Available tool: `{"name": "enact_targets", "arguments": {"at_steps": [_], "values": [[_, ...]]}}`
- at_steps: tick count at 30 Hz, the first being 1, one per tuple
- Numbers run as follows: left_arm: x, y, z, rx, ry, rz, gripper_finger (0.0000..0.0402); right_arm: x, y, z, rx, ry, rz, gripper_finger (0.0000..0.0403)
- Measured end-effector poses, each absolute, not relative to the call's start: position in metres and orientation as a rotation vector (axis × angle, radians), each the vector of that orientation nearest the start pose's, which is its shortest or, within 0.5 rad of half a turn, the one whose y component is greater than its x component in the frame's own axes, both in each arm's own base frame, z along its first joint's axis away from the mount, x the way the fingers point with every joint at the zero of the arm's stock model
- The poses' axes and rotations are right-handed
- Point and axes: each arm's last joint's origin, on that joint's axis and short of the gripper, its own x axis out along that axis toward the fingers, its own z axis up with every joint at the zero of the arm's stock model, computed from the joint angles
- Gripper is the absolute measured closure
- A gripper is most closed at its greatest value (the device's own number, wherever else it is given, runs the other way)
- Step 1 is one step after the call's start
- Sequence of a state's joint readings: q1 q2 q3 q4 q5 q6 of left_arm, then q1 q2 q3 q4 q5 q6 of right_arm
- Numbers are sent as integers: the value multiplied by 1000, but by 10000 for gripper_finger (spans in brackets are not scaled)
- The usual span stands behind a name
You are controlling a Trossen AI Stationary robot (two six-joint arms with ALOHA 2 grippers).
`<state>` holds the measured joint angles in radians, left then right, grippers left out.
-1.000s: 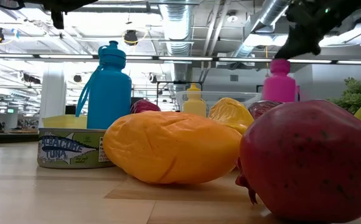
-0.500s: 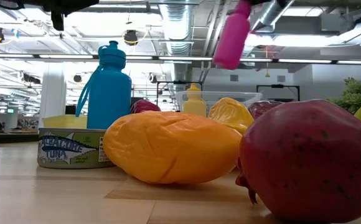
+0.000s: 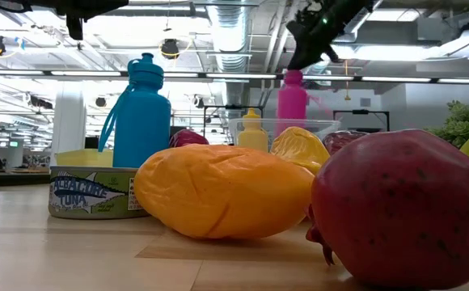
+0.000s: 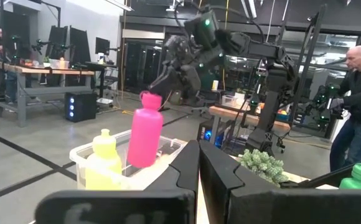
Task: Pick & Place Food Item
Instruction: Put the pink water bottle into the white transparent bin
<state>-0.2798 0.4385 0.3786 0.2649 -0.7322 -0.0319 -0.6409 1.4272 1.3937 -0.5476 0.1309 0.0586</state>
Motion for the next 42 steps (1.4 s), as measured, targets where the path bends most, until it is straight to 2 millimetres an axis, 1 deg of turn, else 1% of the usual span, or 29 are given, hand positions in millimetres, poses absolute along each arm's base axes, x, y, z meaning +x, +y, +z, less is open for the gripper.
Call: {"name": "enact_targets", "arguments": {"at_steps": [4, 7, 11, 13, 19, 25, 28, 32, 37, 42], "values": [[117, -14, 279, -132, -189, 448, 401, 232, -190, 352, 194, 543, -783, 356], [117, -14, 279, -133, -191, 448, 401, 230, -195, 343, 223, 500, -739, 356], [117, -14, 279, -134, -192, 448, 401, 241, -198, 319, 241, 540, -684, 356], [117, -13, 279, -134, -192, 453, 401, 247, -201, 313, 229, 550, -690, 356], [117, -13, 279, -136, -192, 473, 401, 258, -211, 298, 221, 574, -703, 356], [117, -13, 279, -136, -191, 475, 401, 267, -220, 278, 227, 629, -717, 355], [117, -13, 279, -136, -191, 475, 401, 271, -221, 277, 219, 617, -714, 348], [117, -13, 279, -137, -191, 475, 401, 271, -223, 279, 200, 597, -740, 348], [117, -13, 279, -138, -192, 475, 401, 268, -226, 280, 190, 599, -747, 348], [117, -13, 279, -139, -192, 475, 401, 274, -228, 272, 191, 617, -740, 348]]}}
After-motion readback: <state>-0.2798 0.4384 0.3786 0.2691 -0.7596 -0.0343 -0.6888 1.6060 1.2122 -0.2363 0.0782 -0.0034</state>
